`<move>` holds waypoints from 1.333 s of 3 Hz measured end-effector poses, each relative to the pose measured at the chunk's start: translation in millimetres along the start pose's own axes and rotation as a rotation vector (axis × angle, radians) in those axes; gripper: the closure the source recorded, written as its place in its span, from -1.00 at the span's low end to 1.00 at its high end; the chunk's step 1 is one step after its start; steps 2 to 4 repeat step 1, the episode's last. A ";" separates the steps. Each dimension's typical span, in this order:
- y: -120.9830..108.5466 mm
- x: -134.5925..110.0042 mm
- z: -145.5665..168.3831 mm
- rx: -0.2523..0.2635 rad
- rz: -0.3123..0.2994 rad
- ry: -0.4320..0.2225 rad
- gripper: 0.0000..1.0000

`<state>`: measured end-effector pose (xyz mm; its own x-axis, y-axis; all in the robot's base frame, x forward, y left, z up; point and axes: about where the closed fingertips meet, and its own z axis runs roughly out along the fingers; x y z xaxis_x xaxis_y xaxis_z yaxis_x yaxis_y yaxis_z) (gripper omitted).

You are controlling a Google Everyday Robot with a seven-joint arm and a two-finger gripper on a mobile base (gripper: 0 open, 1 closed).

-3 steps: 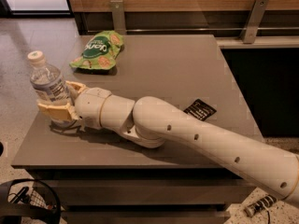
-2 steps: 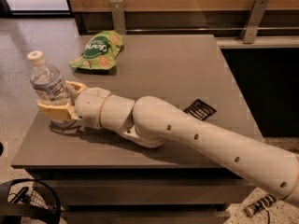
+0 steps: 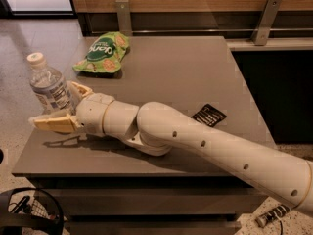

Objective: Place blue plastic bottle upright

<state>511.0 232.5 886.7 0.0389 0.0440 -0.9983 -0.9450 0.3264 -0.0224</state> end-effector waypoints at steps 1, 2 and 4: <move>0.4 -0.1 0.3 -0.001 0.000 0.000 -1.00; 0.4 -0.1 0.3 -0.001 0.000 0.000 -1.00; 0.4 -0.1 0.3 -0.001 0.000 0.000 -1.00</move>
Offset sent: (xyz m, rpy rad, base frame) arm 0.0000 0.0000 0.0000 0.0000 0.0000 0.0000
